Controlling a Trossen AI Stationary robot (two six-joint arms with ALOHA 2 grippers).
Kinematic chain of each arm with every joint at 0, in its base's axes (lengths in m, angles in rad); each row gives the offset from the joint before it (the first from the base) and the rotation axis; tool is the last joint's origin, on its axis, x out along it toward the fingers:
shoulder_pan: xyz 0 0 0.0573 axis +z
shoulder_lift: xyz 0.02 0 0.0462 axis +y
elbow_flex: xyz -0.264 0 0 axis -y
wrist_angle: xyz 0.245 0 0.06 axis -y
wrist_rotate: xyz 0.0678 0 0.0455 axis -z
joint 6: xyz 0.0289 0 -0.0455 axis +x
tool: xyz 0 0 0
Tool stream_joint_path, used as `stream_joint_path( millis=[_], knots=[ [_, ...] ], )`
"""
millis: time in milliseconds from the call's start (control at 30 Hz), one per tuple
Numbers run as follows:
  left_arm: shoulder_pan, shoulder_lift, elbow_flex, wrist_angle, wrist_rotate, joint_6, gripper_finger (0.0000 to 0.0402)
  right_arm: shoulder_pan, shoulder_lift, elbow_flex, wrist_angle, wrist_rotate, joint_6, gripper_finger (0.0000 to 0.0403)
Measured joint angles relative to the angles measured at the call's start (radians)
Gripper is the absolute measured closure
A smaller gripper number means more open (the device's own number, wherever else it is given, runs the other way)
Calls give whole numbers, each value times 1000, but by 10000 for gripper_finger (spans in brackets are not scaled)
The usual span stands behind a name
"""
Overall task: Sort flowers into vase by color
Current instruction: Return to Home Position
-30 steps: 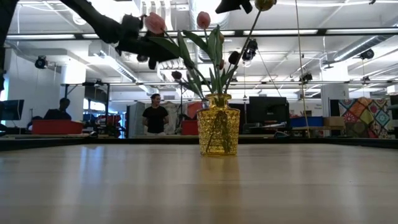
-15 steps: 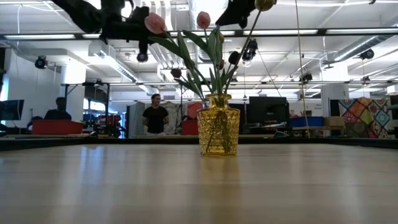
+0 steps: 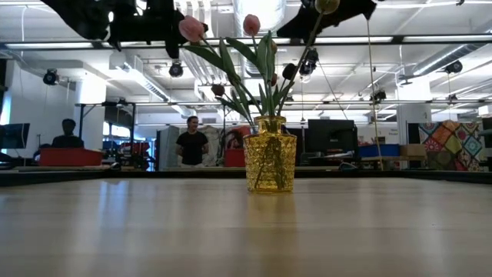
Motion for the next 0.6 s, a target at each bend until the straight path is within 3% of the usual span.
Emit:
stream_joint_path(
  millis=[267, 600],
  knots=[
    [-79, -112, -119, -2, -69, -15, 402, 15, -195, -266, 150, 4, 125, 394],
    [-129, -252, -298, -4, -45, 0, 402, 138, -378, -565, 305, 163, 221, 394]
  ],
)
